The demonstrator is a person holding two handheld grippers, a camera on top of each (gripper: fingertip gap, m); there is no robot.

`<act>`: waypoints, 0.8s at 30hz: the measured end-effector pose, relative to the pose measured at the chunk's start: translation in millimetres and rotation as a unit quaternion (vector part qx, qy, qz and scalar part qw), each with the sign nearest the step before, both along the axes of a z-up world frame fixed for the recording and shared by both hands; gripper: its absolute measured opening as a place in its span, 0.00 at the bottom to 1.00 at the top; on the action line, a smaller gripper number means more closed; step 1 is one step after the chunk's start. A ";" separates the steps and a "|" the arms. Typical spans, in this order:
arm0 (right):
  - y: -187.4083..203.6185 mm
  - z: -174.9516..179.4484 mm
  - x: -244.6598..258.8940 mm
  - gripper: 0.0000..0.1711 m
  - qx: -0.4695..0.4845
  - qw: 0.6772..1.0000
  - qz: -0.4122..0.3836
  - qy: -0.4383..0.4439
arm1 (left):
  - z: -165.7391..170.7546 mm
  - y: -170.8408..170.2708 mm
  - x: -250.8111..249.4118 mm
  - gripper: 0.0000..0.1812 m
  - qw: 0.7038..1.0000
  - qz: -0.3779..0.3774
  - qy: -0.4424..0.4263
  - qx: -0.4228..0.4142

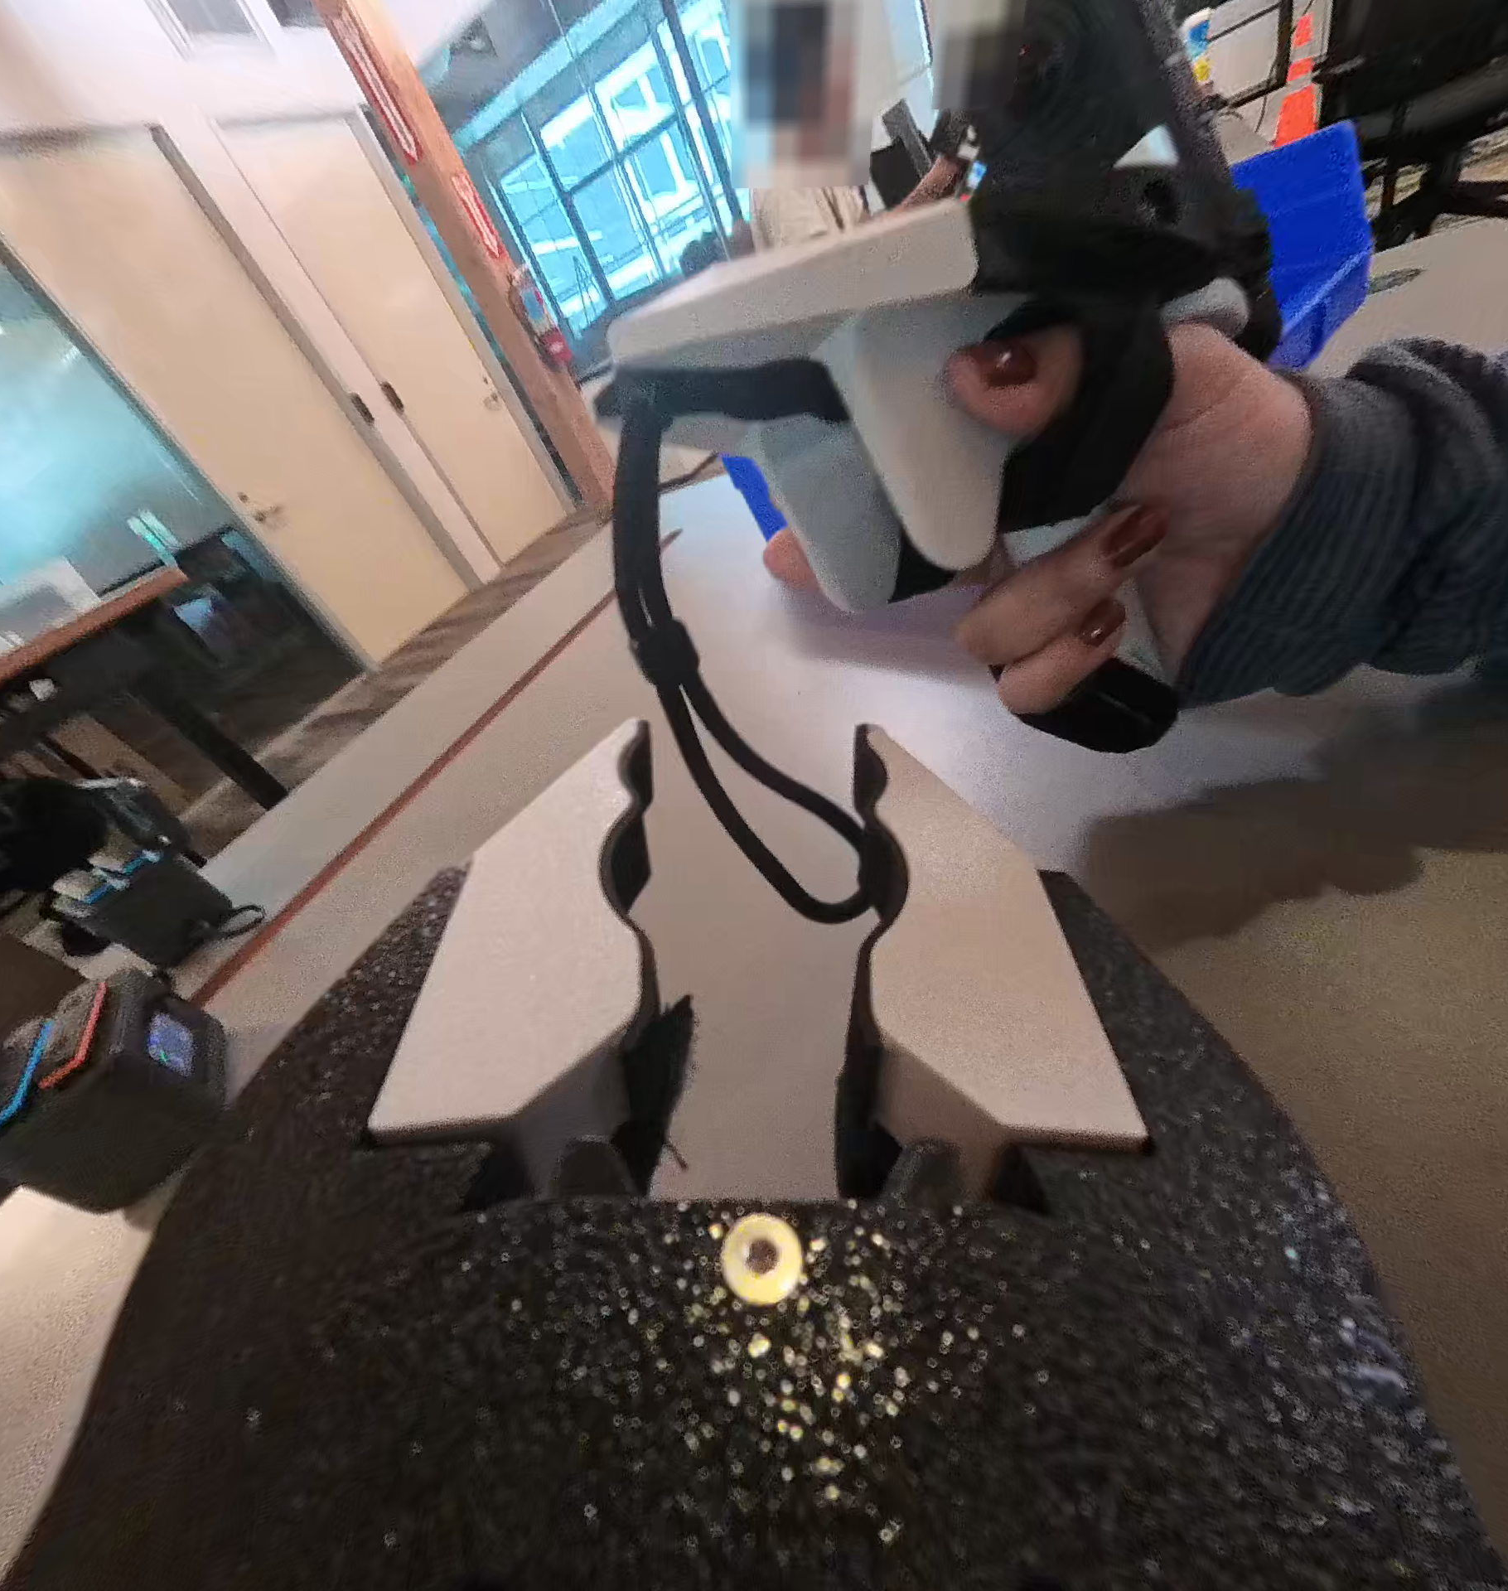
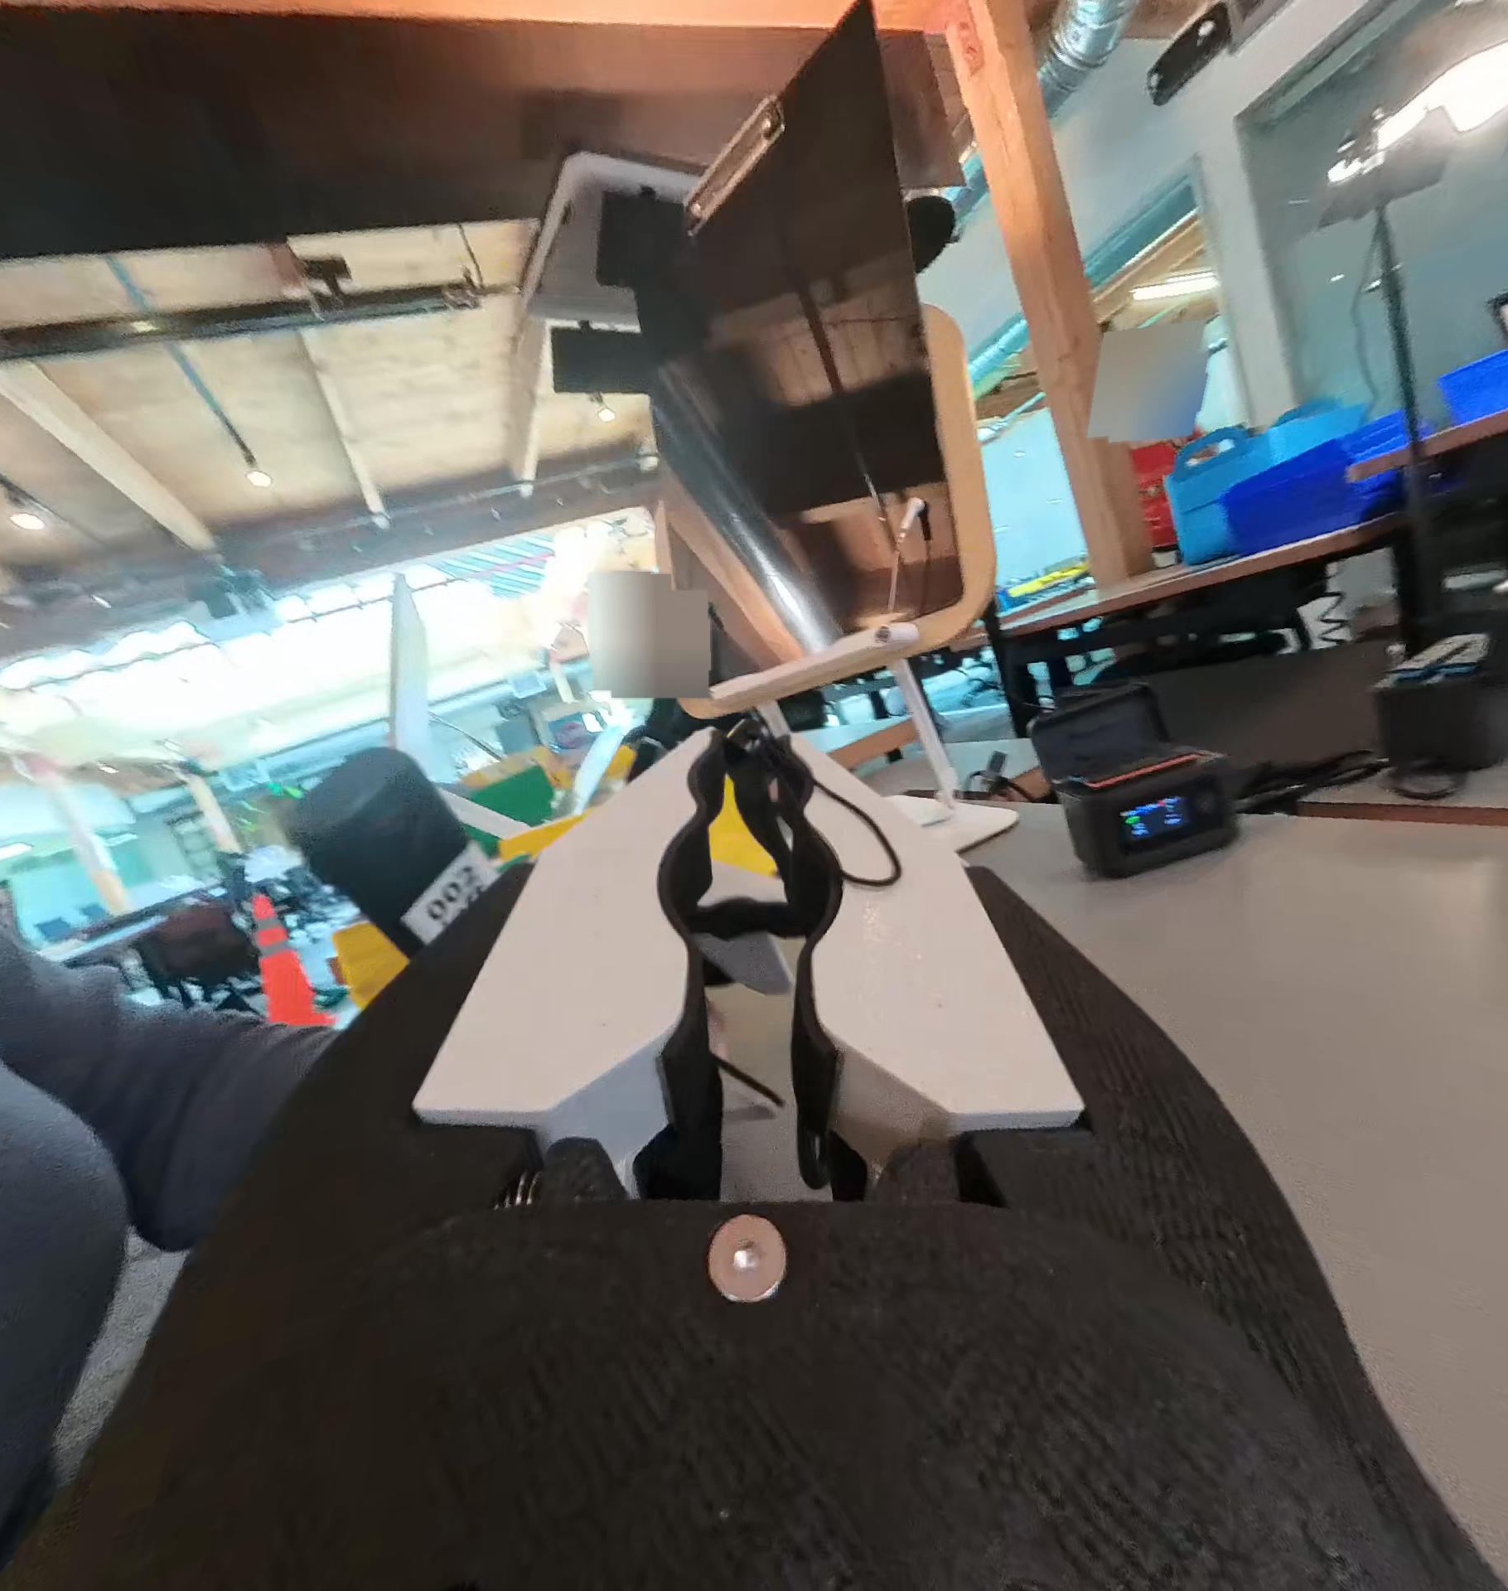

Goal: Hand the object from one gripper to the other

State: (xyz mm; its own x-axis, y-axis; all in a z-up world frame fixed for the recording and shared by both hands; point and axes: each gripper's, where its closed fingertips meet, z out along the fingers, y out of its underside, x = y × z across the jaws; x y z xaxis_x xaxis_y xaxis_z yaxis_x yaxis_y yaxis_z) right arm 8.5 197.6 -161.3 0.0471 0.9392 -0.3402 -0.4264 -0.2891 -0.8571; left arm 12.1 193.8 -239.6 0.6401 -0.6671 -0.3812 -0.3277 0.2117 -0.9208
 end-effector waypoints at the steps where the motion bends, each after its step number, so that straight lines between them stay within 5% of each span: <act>1: -2.7 1.9 -0.2 0.06 -0.004 1.000 0.013 0.009 | -1.7 2.4 -1.5 0.20 1.000 0.005 -0.003 -0.010; 5: -8.2 8.5 2.4 0.06 -0.008 0.999 0.039 0.035 | 0.3 5.7 -7.7 0.01 0.999 0.004 -0.036 -0.034; 11: 0.3 -0.8 -0.1 0.10 0.023 0.999 -0.014 -0.019 | 8.7 29.5 -50.2 0.00 0.989 0.110 -0.083 -0.044; 14: 16.0 -13.7 -1.2 0.30 0.089 0.983 -0.122 -0.109 | 3.4 45.3 -88.9 0.00 0.974 0.225 0.012 -0.001; 16: 16.7 -27.0 -7.3 0.34 0.183 0.946 -0.174 -0.202 | 3.2 48.6 -100.3 0.00 0.948 0.273 0.147 0.078; 19: 8.6 -64.4 -26.6 0.35 0.308 0.868 -0.182 -0.345 | 1.0 44.0 -83.3 0.00 0.928 0.259 0.230 0.138; 24: -11.5 -95.9 -50.4 0.31 0.285 0.873 -0.107 -0.382 | 12.8 28.8 -58.4 0.01 0.913 0.211 0.259 0.234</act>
